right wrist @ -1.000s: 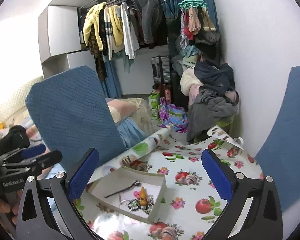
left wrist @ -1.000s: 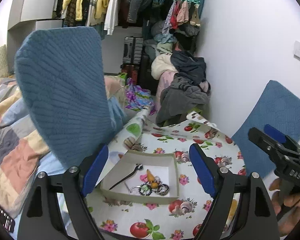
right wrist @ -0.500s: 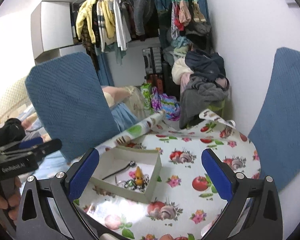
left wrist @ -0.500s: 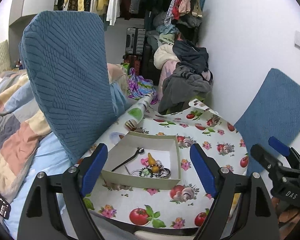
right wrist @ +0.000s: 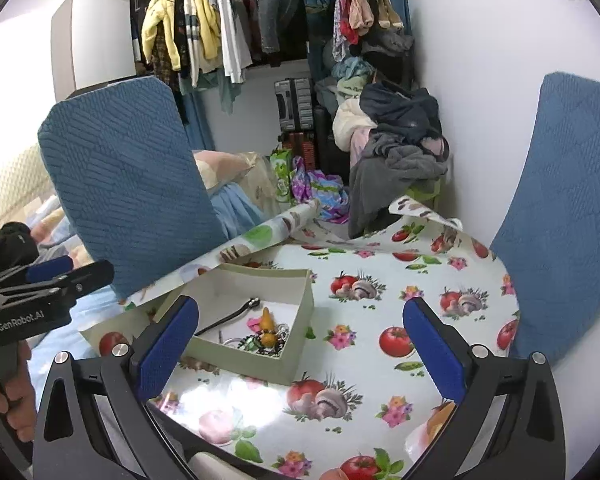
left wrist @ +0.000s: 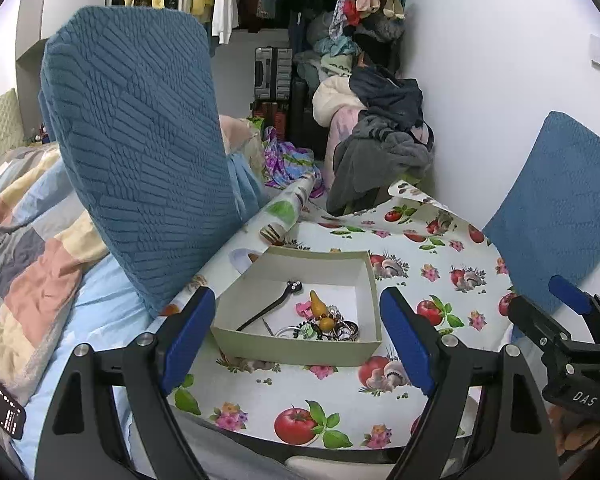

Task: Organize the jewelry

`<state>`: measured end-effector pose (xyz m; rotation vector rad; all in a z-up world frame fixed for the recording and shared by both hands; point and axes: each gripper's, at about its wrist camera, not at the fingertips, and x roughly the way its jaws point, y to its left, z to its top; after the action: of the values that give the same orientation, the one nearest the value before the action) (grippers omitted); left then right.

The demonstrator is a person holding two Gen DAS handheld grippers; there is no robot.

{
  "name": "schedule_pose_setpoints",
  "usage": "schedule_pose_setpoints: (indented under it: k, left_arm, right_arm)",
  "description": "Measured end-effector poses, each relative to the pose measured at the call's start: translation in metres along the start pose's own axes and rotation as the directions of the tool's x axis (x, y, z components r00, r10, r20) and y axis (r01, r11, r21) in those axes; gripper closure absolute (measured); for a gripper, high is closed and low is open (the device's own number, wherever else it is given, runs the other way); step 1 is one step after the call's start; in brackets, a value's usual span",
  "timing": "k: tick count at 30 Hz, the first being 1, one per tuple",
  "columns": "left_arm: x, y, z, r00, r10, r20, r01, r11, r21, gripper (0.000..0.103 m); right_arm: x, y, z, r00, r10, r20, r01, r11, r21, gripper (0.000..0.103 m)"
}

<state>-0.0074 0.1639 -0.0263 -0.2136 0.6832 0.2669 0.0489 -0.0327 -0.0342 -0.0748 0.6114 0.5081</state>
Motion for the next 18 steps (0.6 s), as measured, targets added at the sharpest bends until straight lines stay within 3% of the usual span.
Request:
schedule_pose_setpoints:
  k: [18]
  left_arm:
    - [0.015,0.005,-0.005,0.998,0.000,-0.067,0.000,1.000,0.001,0.019]
  right_arm:
    - [0.011,-0.012,-0.005,0.999,-0.017,-0.049,0.020,0.998,0.063,0.000]
